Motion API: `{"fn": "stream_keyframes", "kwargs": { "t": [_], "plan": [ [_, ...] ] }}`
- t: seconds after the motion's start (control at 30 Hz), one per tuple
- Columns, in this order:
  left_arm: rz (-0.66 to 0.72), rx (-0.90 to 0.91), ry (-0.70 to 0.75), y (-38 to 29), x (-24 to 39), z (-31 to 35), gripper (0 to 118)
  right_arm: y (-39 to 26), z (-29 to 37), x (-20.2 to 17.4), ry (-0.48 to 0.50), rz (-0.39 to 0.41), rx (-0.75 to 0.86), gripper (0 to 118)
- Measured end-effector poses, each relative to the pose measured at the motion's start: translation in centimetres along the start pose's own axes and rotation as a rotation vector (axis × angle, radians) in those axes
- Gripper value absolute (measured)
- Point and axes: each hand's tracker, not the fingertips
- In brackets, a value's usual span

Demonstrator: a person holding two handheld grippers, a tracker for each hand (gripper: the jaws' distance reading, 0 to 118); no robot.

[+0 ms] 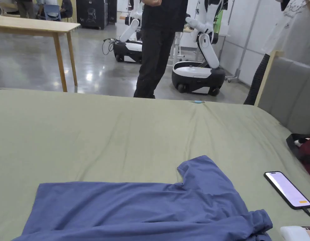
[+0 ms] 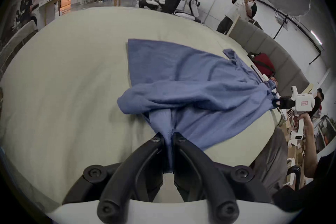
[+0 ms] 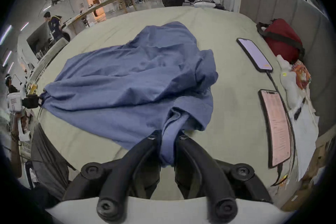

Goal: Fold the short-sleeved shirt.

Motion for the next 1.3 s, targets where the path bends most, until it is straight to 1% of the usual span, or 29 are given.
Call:
{"fn": "stream_keyframes", "kwargs": {
  "t": [0.03,0.1,0.13,0.17,0.2,0.23,0.27,0.3,0.4,0.43,0.47,0.5,0.53,0.57,0.6,0.63,0.73,0.8,0.87,0.93,0.97,1.0,1.03,1.07,1.1,1.13,1.17,1.2,1.3],
  "plan": [
    [0.018,0.005,-0.007,0.0,-0.2,-0.1,6,0.1,-0.3,0.1,-0.001,0.002,0.000,20],
    [0.034,0.009,-0.013,0.3,-0.4,-0.2,7,0.4,-0.6,0.1,-0.005,0.016,0.006,23],
    [0.034,0.001,-0.019,0.6,-0.5,-0.2,8,0.3,-0.5,0.0,-0.035,0.030,0.028,35],
    [0.023,0.030,-0.017,0.5,-0.5,0.1,14,0.3,-0.1,0.0,-0.073,0.040,0.056,65],
    [0.012,0.053,-0.006,0.5,-0.5,0.4,44,0.1,0.4,0.0,-0.082,0.044,0.079,108],
    [0.013,0.048,-0.001,0.5,-0.5,0.7,85,-0.1,1.5,0.1,-0.085,0.040,0.132,118],
    [0.017,0.053,-0.001,0.4,-0.6,1.2,114,-0.2,2.8,0.1,-0.078,0.025,0.185,118],
    [0.052,0.152,-0.035,0.3,-1.0,2.4,116,-0.5,4.1,0.2,-0.083,0.002,0.215,118],
    [0.086,0.191,0.024,0.2,-0.9,5.2,117,-1.8,8.1,-0.4,-0.088,-0.026,0.350,118],
    [0.093,0.229,0.026,0.0,-0.8,6.2,116,-2.4,9.3,-0.7,-0.080,-0.027,0.394,117],
    [0.082,0.253,0.009,-0.2,-0.6,7.1,113,-2.9,10.3,-1.1,-0.059,-0.016,0.432,111],
    [0.077,0.284,0.015,-0.4,-0.2,7.9,96,-3.3,11.0,-1.5,-0.050,0.000,0.456,87],
    [0.062,0.315,0.037,-0.5,0.2,8.1,69,-3.6,11.5,-2.1,-0.067,0.020,0.469,54],
    [0.036,0.336,0.081,-0.6,0.8,8.4,30,-3.8,11.7,-2.8,-0.101,0.043,0.472,17],
    [0.009,0.344,0.109,-0.6,1.2,8.5,0,-3.9,11.5,-3.1,-0.144,0.072,0.469,3],
    [-0.026,0.353,0.149,-0.7,1.7,8.5,0,-4.0,11.5,-3.5,-0.156,0.088,0.466,3],
    [-0.026,0.336,0.013,0.1,2.2,7.9,0,-3.6,11.4,-3.9,-0.100,0.089,0.449,1],
    [-0.042,0.332,0.028,1.5,2.6,7.5,0,-3.2,11.4,-3.9,-0.056,0.088,0.471,1],
    [-0.079,0.326,0.039,4.4,2.8,6.3,0,-2.6,11.2,-3.7,0.010,0.075,0.496,1],
    [-0.094,0.314,0.019,7.6,2.2,4.3,1,-1.9,11.0,-3.8,0.010,0.069,0.487,1],
    [-0.095,0.309,0.024,9.6,1.7,2.9,11,-1.5,10.9,-4.0,0.010,0.071,0.484,1],
    [-0.082,0.275,0.020,11.3,1.1,1.6,42,-1.3,10.8,-4.2,0.012,0.077,0.479,1],
    [-0.066,0.253,0.017,13.0,0.4,0.0,82,-1.1,10.7,-4.3,0.013,0.083,0.477,1],
    [-0.035,0.179,-0.004,14.7,0.3,-2.1,82,-1.0,10.6,-4.5,0.014,0.086,0.474,1],
    [-0.037,0.122,0.013,16.0,-0.1,-3.8,93,-1.0,10.5,-4.6,0.016,0.085,0.470,1],
    [-0.059,0.091,0.008,17.2,-0.6,-5.6,111,-1.1,10.4,-4.4,0.022,0.085,0.465,1],
    [-0.088,0.104,0.045,18.0,-0.9,-6.8,118,-1.1,10.4,-4.5,0.024,0.085,0.462,1],
    [-0.089,0.100,0.092,19.6,-2.3,-8.7,115,-1.2,10.3,-4.5,0.026,0.084,0.458,1],
    [-0.045,0.013,0.151,21.5,-4.7,-13.1,115,-1.5,10.0,-4.3,0.034,0.077,0.442,1]
  ]
}}
